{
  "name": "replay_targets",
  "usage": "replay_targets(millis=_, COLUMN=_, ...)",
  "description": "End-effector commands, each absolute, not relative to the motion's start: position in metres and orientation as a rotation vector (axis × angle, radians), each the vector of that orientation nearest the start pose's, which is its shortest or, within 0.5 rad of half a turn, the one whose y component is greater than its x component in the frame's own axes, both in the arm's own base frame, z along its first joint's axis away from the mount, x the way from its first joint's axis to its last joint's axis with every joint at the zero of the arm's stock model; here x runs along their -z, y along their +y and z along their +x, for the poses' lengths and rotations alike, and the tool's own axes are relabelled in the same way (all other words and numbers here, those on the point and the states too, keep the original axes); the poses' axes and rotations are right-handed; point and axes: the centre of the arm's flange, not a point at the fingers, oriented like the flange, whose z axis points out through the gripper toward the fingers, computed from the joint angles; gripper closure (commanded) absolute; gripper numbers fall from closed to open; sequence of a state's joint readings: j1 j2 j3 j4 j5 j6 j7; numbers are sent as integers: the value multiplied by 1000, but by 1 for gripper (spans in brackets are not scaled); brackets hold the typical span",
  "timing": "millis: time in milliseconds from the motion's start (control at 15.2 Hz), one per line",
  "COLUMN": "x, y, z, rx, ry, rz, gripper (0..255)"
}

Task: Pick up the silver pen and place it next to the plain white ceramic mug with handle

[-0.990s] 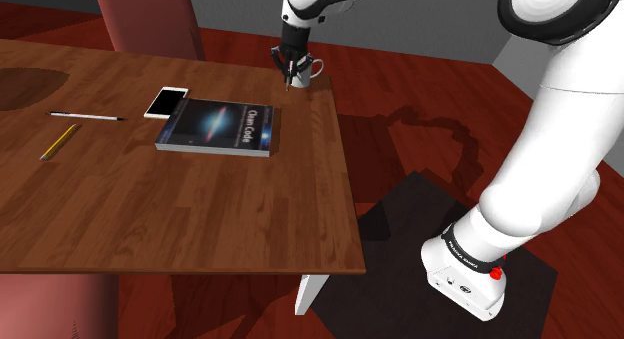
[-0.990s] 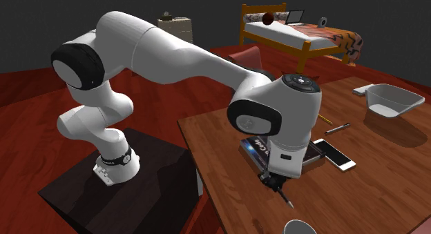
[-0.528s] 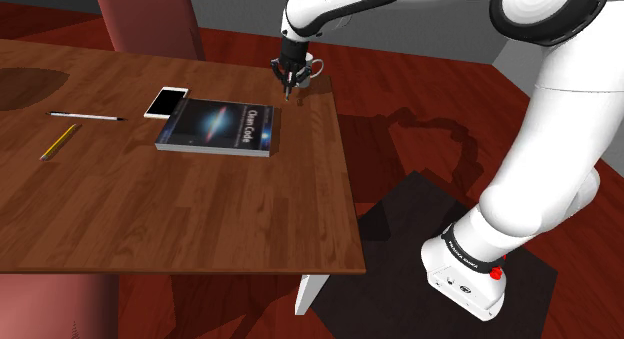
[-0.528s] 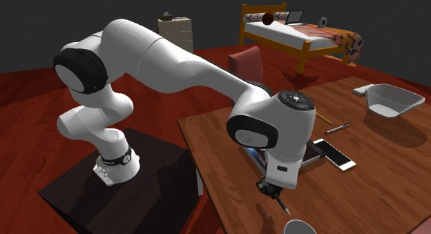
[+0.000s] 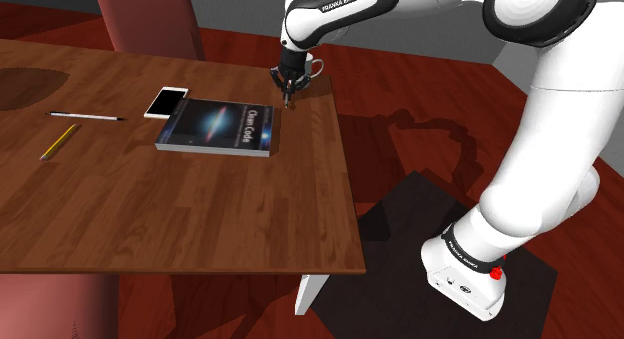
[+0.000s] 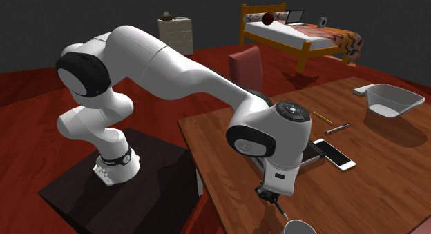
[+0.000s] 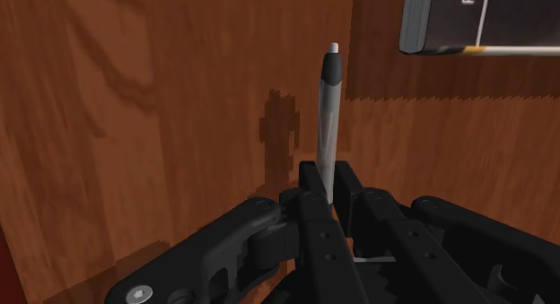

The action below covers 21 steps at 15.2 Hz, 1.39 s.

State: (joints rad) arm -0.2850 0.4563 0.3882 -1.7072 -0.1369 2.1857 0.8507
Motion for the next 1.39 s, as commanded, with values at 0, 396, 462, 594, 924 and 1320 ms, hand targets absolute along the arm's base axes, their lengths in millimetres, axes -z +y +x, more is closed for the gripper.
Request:
replay_targets(millis=0, x=-348, y=37, z=667, rx=44, ry=1070, rz=-2875, gripper=255)
replay_targets(millis=396, x=-348, y=37, z=667, rx=44, ry=1070, rz=-2875, gripper=0)
replay_targets(millis=462, x=-348, y=37, z=667, rx=44, ry=1070, rz=-2875, gripper=0)
replay_targets(millis=594, x=-348, y=37, z=667, rx=44, ry=1070, rz=-2875, gripper=0)
replay_targets(millis=924, x=-398, y=34, z=665, rx=44, ry=1070, rz=-2875, gripper=0)
replay_targets(millis=1320, x=-398, y=34, z=665, rx=44, ry=1070, rz=-2875, gripper=0)
